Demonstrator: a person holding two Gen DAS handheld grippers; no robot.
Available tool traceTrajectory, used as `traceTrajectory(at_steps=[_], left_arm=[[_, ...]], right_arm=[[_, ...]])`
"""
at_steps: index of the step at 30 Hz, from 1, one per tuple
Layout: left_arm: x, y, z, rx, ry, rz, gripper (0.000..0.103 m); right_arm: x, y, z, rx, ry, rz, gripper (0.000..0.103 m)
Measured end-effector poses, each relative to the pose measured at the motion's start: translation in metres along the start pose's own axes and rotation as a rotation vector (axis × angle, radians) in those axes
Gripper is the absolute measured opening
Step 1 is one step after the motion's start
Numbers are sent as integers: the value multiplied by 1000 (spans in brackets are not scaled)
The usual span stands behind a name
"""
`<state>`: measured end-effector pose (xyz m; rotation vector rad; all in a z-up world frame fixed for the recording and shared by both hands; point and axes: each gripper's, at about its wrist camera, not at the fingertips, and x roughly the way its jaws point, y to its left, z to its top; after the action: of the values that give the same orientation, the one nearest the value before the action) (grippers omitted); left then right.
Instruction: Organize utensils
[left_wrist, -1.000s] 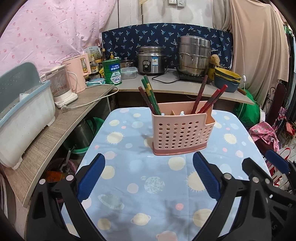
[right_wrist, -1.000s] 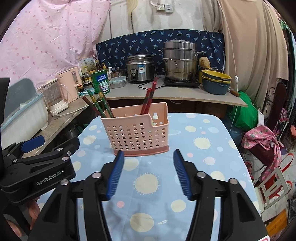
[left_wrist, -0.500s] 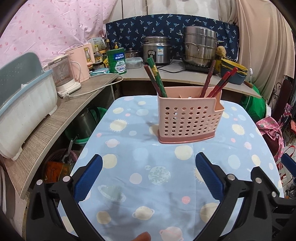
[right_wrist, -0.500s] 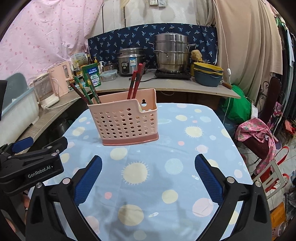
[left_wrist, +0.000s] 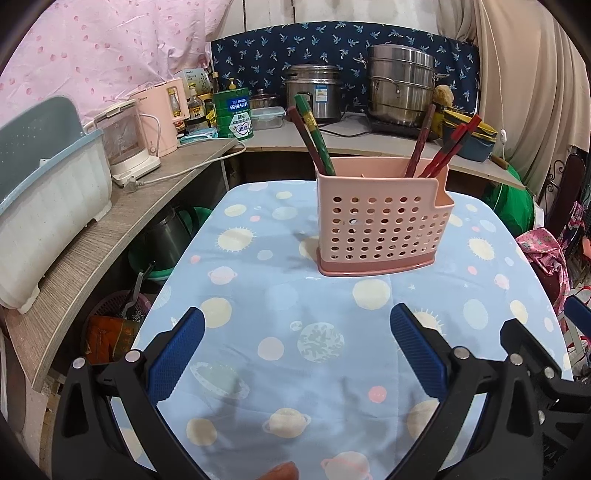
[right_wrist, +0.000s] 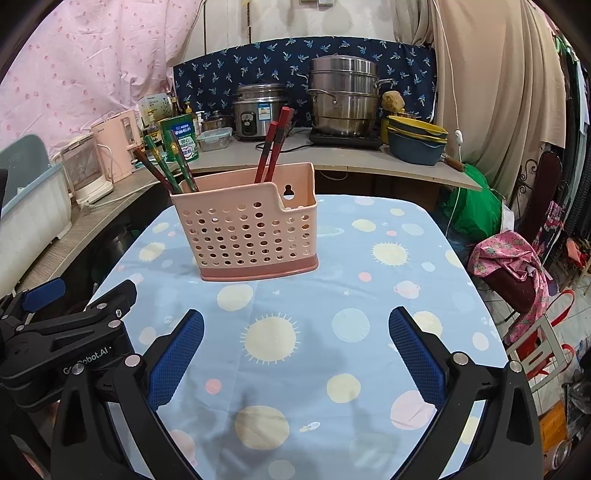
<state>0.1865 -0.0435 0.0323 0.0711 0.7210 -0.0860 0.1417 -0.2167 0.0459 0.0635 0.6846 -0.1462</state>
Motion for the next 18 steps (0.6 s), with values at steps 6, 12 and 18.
traceTrajectory(at_steps=[6,12,18], left_arm=[[5,0,-3,-3,14,11,96],[9,1,-4,0,21,17,96],[10,1,-5,4,23,14,96]], right_arm=[[4,2,-1,-7,9,-9,97],[8,3,-1,-4,15,-13,97],[9,2,-1,-6,17,-14,97]])
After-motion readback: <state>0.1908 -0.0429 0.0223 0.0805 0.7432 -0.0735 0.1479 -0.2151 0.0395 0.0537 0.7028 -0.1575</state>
